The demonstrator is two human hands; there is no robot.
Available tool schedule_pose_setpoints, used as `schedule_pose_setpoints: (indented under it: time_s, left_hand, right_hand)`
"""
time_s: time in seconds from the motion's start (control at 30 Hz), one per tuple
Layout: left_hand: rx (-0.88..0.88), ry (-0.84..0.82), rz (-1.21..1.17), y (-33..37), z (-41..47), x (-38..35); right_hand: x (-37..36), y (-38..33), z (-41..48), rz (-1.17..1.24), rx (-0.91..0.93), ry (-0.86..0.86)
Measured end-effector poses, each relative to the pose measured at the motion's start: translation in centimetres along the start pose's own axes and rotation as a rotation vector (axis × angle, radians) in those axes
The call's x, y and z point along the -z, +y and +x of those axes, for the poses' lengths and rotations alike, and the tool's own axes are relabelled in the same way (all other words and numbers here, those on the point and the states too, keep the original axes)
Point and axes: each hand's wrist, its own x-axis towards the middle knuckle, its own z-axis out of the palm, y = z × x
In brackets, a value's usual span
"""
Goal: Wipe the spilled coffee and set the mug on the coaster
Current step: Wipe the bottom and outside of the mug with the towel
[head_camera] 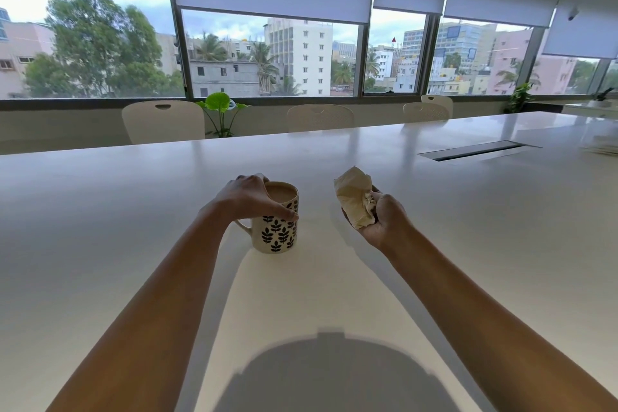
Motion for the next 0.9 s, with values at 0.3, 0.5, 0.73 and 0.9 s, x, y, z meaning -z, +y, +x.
schedule_pose_setpoints:
  time_s: [0.3, 0.5, 0.73, 0.9]
  left_hand:
    - [0.009, -0.007, -0.019, -0.5, -0.1, -0.2]
    - [0.051, -0.105, -0.103, -0.6, 0.1, -0.3]
    - [0.029, -0.099, -0.154, 0.0, -0.7, -0.4]
    - [-0.144, 0.221, -0.168, 1.8, -2.3, -0.4]
  right_hand:
    - [-0.5, 0.8, -0.5, -0.017, -0.032, -0.016]
    - [-0.5, 1.2, -0.7, -0.017, -0.053, -0.010]
    - [-1.0, 1.1, -1.5, -0.079, -0.053, -0.005]
    - [-1.9, 0.7, -2.5, -0.114, -0.058, -0.041]
